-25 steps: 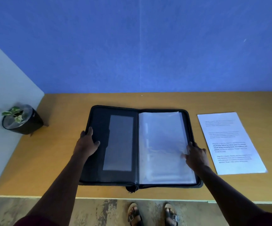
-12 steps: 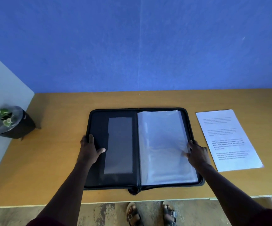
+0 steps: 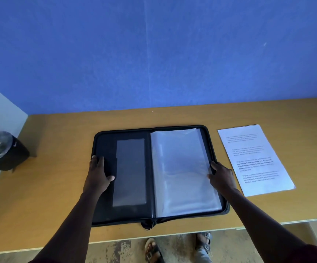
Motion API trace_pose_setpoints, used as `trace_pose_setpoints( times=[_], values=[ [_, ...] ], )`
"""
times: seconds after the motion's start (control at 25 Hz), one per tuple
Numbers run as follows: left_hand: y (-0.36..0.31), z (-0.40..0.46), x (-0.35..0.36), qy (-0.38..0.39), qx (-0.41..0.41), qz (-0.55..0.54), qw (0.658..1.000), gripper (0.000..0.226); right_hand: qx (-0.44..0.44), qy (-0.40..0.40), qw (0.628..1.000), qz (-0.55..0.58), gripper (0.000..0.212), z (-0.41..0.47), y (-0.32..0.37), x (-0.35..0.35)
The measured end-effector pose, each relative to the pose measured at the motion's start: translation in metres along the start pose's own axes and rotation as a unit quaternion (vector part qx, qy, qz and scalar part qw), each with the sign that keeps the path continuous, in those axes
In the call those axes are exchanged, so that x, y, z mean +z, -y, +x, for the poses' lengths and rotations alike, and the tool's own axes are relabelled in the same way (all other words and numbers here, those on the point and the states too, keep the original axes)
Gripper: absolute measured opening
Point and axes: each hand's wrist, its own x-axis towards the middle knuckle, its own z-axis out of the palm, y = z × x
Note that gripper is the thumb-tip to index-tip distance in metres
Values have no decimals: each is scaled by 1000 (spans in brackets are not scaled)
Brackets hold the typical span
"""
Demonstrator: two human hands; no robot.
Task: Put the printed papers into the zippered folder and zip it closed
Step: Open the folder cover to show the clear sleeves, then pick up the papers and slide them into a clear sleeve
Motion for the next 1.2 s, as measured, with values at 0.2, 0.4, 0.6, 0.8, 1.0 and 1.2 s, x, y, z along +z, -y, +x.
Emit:
trace_pose_setpoints(
  times=[0.2,0.4,0.6,0.8,1.0,1.2],
  values=[
    [-39,-7,11,-42,60,-1,997,76,15,-71,995,62,49,6,-10,-13],
    [-106,-11,33,-61,57,-42,996,70,-3,-77,996,50,45,23,-27,-37],
    [-193,-15,72,-41,73,-75,994,70,4,-80,996,42,46,42,-73,-65],
    [-273,-23,111,-20,106,-98,989,68,17,-83,996,32,45,61,-121,-89],
    [-333,-34,146,-1,167,-75,983,69,28,-88,995,39,46,79,-170,-107],
    [-386,-52,184,47,233,0,971,75,46,-81,995,33,51,92,-207,-120]
  ],
)
